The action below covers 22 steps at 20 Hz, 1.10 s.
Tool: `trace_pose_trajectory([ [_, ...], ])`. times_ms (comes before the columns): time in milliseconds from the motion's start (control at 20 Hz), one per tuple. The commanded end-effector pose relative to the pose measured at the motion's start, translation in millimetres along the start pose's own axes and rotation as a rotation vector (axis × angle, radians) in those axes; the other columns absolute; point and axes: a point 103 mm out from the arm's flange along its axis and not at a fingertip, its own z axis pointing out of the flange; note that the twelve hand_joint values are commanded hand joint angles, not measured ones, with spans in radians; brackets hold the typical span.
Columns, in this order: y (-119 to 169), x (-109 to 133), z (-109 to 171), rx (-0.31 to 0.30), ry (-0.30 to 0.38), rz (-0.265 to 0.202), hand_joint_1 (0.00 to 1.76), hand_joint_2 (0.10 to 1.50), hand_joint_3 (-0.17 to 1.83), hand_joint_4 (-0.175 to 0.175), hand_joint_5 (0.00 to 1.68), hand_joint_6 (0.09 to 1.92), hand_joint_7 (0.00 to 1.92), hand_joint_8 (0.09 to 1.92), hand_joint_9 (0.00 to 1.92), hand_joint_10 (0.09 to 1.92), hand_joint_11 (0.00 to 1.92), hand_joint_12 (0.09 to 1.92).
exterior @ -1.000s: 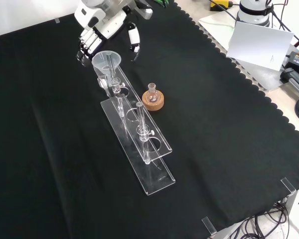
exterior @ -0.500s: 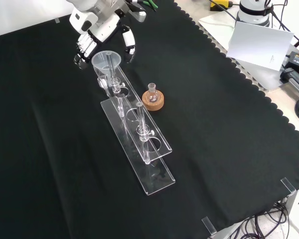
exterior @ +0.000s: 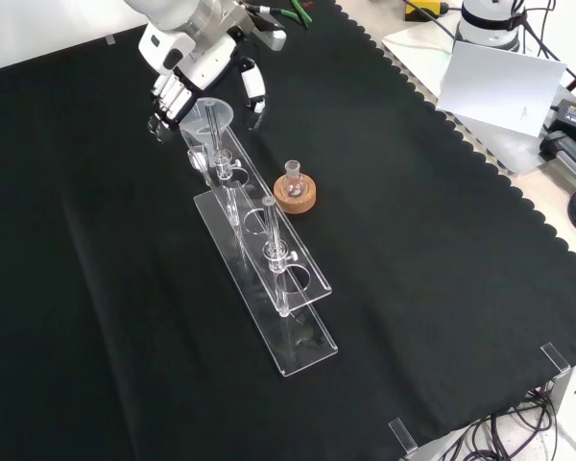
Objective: Pick up the funnel from the transparent funnel stand.
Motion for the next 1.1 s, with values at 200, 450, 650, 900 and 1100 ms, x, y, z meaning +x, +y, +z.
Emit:
trace_pose_trajectory([
  [200,1,0,-1,-0.028,-0.044,0.023,0.89,0.51,0.64,-0.004,0.15,0.09,0.0,0.42,0.38,0.74,0.15,1.53],
  [450,-2,-15,1,-0.05,-0.035,0.022,0.89,0.52,0.64,-0.007,0.23,0.09,0.01,0.6,0.45,0.7,0.16,1.52],
  [650,-4,-15,1,-0.036,-0.02,0.031,0.88,0.52,0.63,-0.006,0.26,0.09,0.0,0.61,0.38,0.71,0.14,1.52],
  [900,-2,-19,3,-0.039,0.004,0.011,0.86,0.53,0.63,-0.006,0.24,0.09,0.0,0.56,0.32,0.76,0.12,1.53],
  [1100,-2,-29,6,-0.037,0.032,0.001,0.84,0.53,0.63,-0.011,0.24,0.09,0.0,0.64,0.4,0.73,0.12,1.53],
])
